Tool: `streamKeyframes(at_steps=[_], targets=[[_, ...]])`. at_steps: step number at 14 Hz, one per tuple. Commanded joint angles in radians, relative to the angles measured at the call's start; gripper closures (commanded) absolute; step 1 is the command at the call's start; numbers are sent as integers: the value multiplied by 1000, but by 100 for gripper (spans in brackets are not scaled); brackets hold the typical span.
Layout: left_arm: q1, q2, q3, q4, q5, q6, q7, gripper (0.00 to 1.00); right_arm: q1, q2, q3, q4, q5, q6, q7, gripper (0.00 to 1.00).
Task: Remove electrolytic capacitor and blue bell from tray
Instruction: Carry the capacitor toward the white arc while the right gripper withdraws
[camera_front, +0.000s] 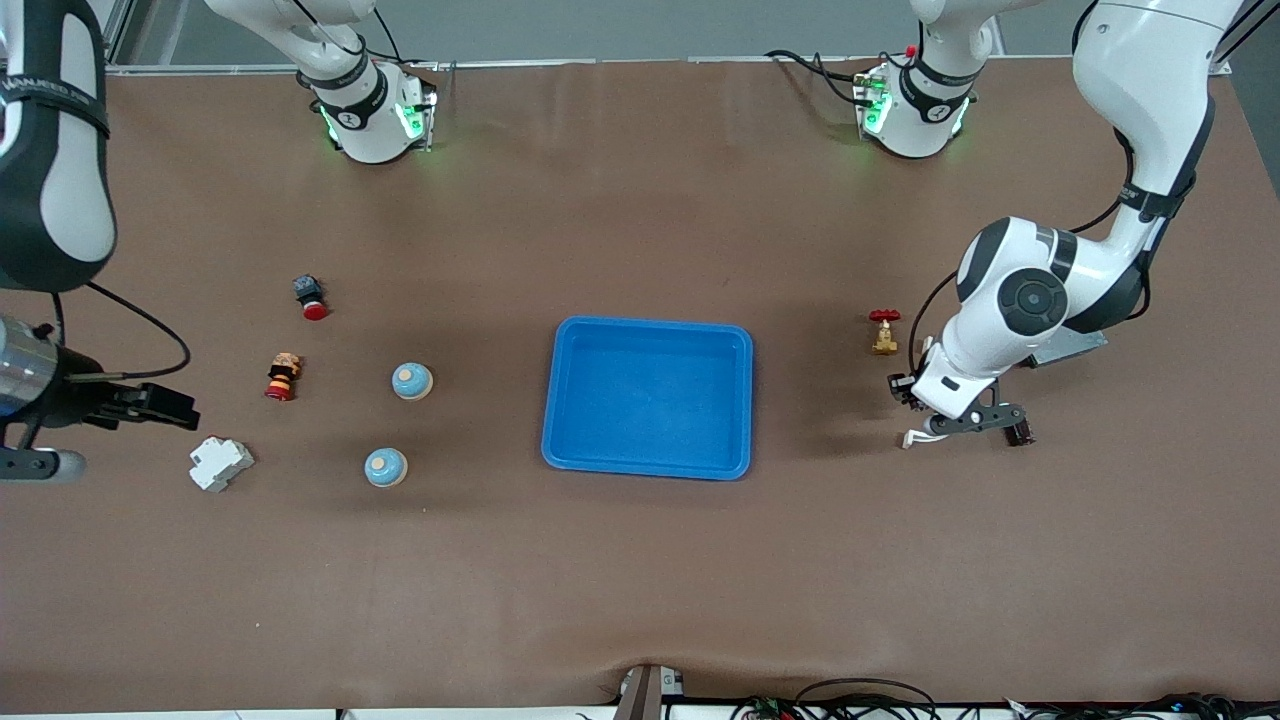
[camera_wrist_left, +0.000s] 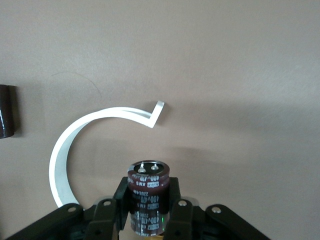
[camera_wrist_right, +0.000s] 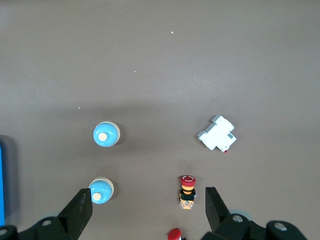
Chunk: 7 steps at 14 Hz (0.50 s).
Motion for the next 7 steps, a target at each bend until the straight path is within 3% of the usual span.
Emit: streamKeyframes(at_steps=[1,7], targets=[[14,2,-7,-20,73,17,4,100,-1,-35,19,-10,-11,-17,16,0],[31,65,-7,-17,127,17,5,100,-2,-112,18,-13,-11,-77,21,0]])
